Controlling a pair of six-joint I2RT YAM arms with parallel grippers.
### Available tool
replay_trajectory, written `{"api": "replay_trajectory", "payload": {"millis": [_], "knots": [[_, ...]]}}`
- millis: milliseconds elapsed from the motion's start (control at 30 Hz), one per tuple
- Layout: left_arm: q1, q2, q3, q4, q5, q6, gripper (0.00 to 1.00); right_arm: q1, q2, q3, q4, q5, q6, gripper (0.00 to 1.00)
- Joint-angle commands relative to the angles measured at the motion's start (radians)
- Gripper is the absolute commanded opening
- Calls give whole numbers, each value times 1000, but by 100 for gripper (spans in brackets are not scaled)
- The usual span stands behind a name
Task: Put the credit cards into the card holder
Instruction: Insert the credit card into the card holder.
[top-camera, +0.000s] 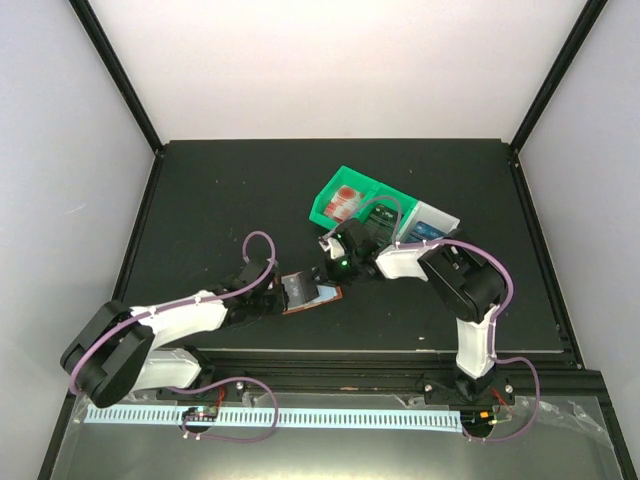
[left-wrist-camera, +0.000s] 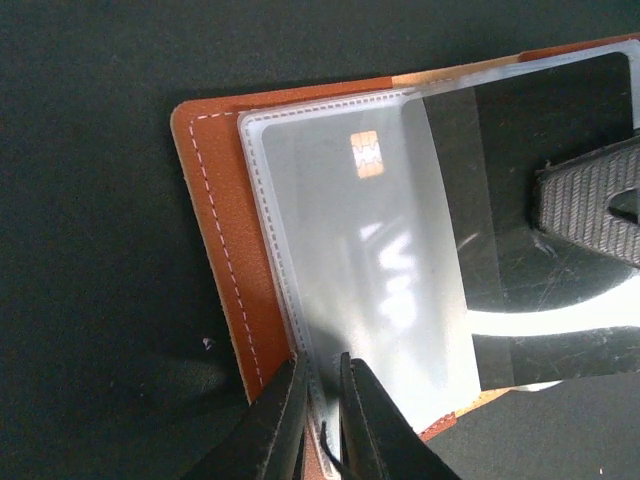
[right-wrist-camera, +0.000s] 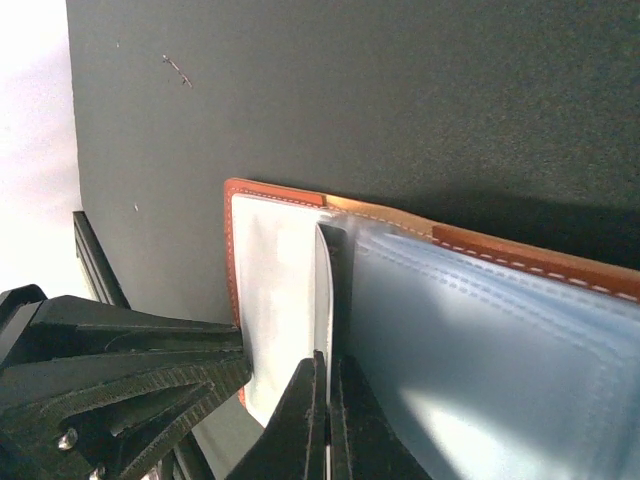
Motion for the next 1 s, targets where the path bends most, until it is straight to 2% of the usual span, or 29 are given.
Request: {"api": "replay_trajectory", "payload": {"millis": [0, 567, 800, 967], "knots": [[3, 57, -6, -62, -19, -3, 13, 14, 37, -13, 3, 3, 7, 1], [3, 57, -10, -58, -5, -10, 19, 42, 66, -28, 121, -17, 83, 2], [3, 39, -11, -69, -12, -11, 22, 42, -39, -19, -17, 111, 0, 15], [3, 6, -4, -77, 11, -1, 26, 59, -79, 5, -118, 196, -50, 31]]}}
